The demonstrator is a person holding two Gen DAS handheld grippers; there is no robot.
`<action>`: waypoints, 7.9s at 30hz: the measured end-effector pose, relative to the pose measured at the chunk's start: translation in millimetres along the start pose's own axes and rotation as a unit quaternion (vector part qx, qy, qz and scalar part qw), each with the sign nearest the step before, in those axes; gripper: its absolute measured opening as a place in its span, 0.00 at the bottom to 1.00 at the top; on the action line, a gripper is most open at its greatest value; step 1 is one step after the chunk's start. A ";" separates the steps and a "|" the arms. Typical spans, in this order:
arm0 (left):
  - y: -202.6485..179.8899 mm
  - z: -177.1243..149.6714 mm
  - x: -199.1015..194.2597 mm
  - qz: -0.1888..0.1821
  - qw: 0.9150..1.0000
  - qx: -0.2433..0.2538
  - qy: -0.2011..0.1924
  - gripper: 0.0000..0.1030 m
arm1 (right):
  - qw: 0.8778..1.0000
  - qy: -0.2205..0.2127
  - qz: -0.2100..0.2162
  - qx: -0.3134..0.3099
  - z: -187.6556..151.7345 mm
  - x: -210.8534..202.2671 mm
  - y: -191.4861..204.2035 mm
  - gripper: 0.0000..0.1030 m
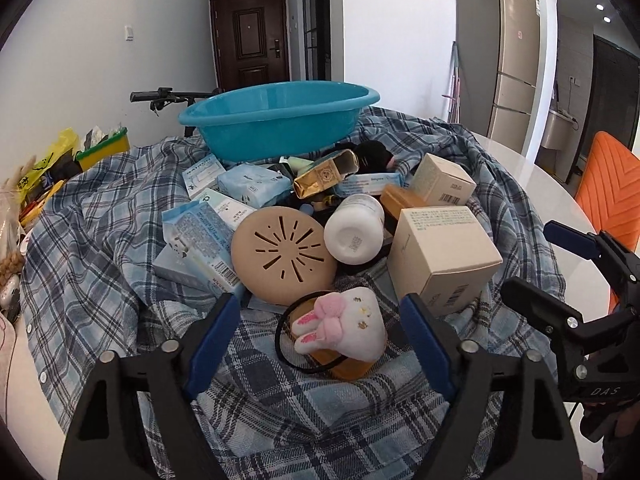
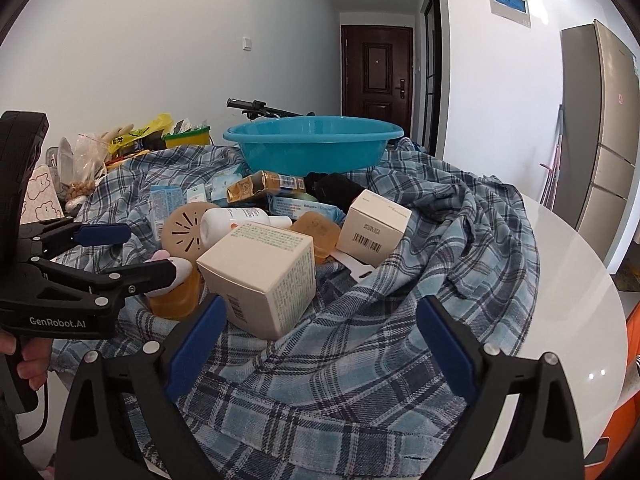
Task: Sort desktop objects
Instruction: 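Grasp the pink bunny toy with the left gripper, then grasp the white cardboard box with the right gripper while the left holds the bunny, then lift the bunny and white box and carry them over the turquoise basin, then lower the bunny and white box into the basin with both grippers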
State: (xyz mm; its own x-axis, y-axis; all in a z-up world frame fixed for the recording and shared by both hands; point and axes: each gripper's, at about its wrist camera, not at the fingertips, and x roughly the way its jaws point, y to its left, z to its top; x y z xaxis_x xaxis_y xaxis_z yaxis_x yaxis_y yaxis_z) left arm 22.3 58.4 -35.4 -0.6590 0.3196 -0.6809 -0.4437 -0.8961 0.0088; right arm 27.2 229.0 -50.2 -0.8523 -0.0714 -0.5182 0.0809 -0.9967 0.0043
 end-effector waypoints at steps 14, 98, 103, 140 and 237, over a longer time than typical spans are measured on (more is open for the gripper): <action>-2.6 -2.7 8.2 -0.065 0.998 -0.006 0.009 0.31 | 1.000 0.004 -0.010 0.012 -0.7 5.0 -13.3 0.89; 3.9 27.6 -44.2 0.106 0.983 -0.086 -0.126 0.31 | 0.996 -0.064 -0.051 0.031 60.9 0.9 19.1 0.55; -6.2 36.9 -56.9 0.115 0.979 -0.074 -0.152 0.31 | 0.995 -0.093 -0.032 0.026 68.2 -10.6 26.3 0.55; -14.3 146.8 -192.1 0.104 0.929 -0.027 -0.355 0.31 | 0.958 -0.286 -0.034 -0.006 187.1 -95.0 34.7 0.56; 141.5 268.0 258.2 0.081 0.974 -0.158 0.138 0.31 | 0.983 0.185 -0.011 0.017 262.7 288.5 -48.1 0.56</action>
State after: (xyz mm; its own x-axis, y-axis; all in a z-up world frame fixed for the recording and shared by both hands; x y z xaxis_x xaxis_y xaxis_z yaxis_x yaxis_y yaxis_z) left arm -373.4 96.6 -13.7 -0.4976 0.1096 -0.8604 -0.1091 -0.9920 -0.0633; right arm -358.3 246.3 24.8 -0.6076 -0.0375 -0.7933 0.0419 -0.9990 0.0151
